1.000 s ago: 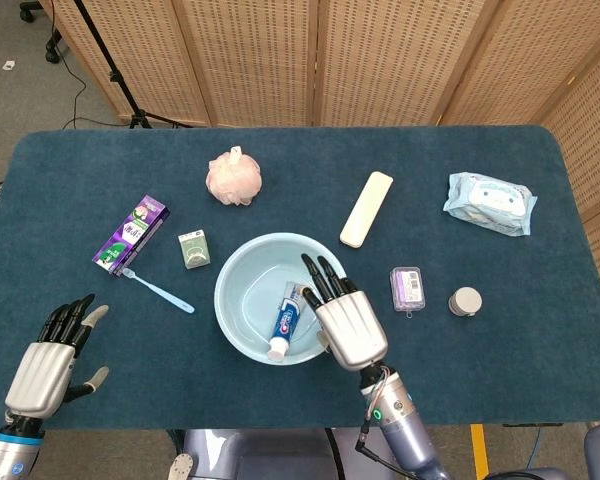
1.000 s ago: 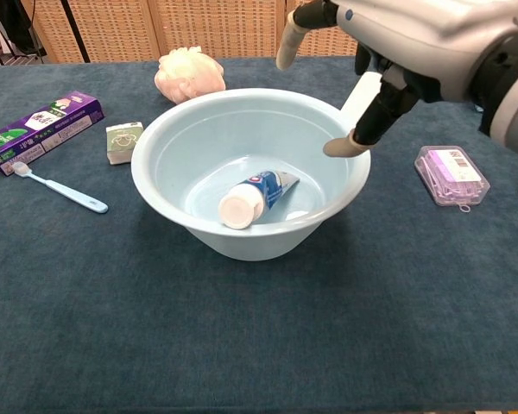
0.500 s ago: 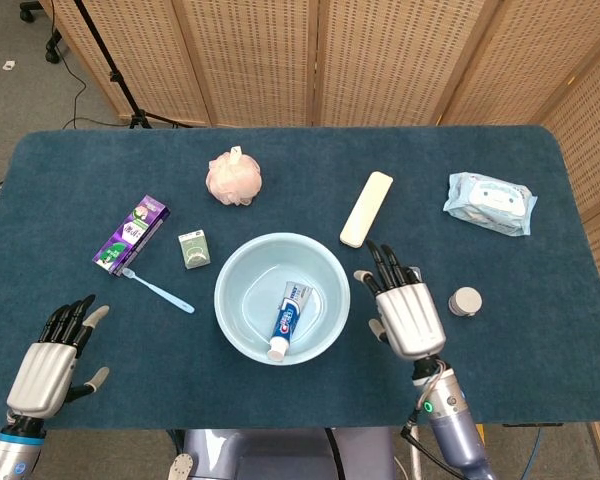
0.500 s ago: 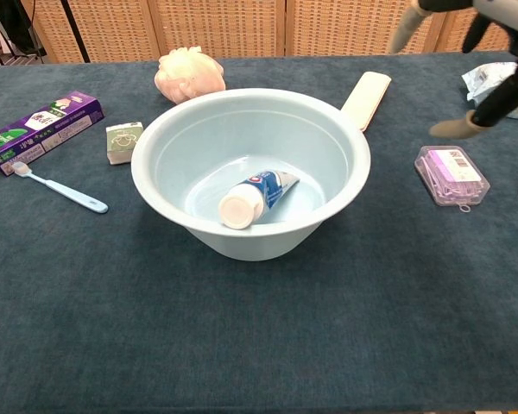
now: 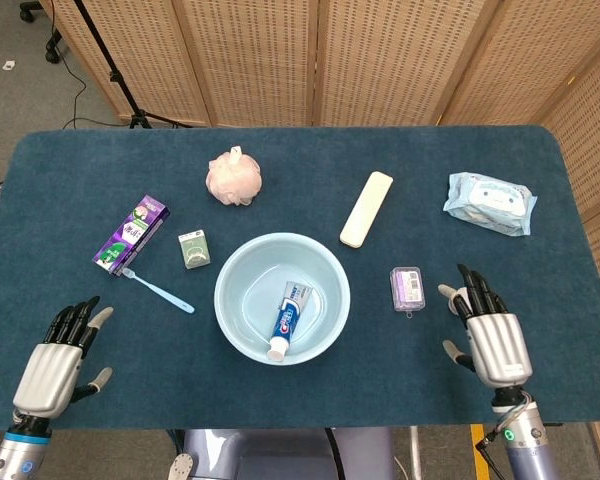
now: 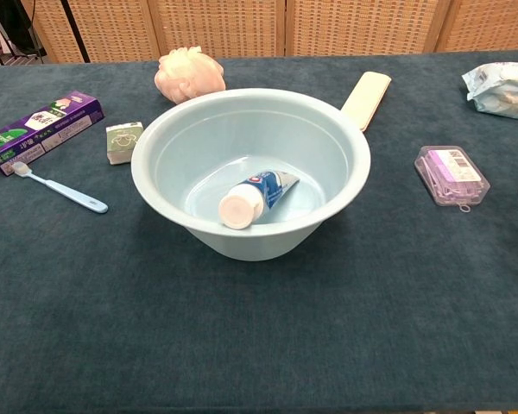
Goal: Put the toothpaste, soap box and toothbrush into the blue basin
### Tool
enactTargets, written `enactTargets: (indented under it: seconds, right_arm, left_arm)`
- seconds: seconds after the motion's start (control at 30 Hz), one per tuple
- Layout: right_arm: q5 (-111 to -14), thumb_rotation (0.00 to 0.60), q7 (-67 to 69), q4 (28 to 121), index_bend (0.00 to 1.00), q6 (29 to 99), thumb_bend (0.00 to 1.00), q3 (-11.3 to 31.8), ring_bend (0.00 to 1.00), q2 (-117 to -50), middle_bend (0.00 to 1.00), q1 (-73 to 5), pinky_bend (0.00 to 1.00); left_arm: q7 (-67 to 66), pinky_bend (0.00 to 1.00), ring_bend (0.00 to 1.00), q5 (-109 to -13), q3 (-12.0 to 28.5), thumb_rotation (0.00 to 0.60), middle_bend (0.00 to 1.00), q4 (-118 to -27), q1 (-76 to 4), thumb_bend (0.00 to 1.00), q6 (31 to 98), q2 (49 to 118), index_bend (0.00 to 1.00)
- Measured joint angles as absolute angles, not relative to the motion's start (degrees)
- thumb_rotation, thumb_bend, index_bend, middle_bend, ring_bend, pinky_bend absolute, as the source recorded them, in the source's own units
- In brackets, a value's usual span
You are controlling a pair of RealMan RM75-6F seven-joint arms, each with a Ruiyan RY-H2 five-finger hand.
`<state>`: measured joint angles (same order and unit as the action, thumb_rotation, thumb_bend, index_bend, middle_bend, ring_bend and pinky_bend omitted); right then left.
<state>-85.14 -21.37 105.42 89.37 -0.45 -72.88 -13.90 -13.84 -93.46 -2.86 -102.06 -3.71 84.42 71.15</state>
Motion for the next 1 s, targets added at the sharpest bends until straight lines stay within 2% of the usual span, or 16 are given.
enactTargets:
  seconds: [0.33,0.7,0.83,1.0]
  right_arm:
    - [-89.05,0.600,-10.36,94.89,0.21,93.83,0.20,-4.46,0.00,-73.08,0.00,-6.31,0.21]
    - [-90.46,0.600,-9.39,94.18,0.21,93.28,0.21,-3.17,0.00,-72.00,0.00,-5.15,0.21]
    - [-90.36,0.600,-8.66,94.16,0.21,93.03,0.21,-2.48,0.00,-71.75,0.00,-4.78,0.21]
    - [-90.90,0.600,-8.25,94.16,0.21,92.51,0.21,-2.17,0.00,-71.59,0.00,-4.52,0.21]
  left_arm:
    - [-13.84,0.08,0.00,-94.05,-2.87,0.600,0.00,-100.76,-3.75,0.24,84.74,72.45,0.00]
    - [-14.09,0.08,0.00,-92.11,-2.71,0.600,0.00,-100.78,-4.50,0.24,82.47,73.07,0.00]
    - [-14.59,0.08,0.00,-89.78,-1.37,0.600,0.00,-101.71,-5.48,0.24,81.03,72.65,0.00]
    - [-15.51,0.08,0.00,-84.91,2.53,0.600,0.00,-105.41,-8.60,0.23,77.44,70.61,0.00]
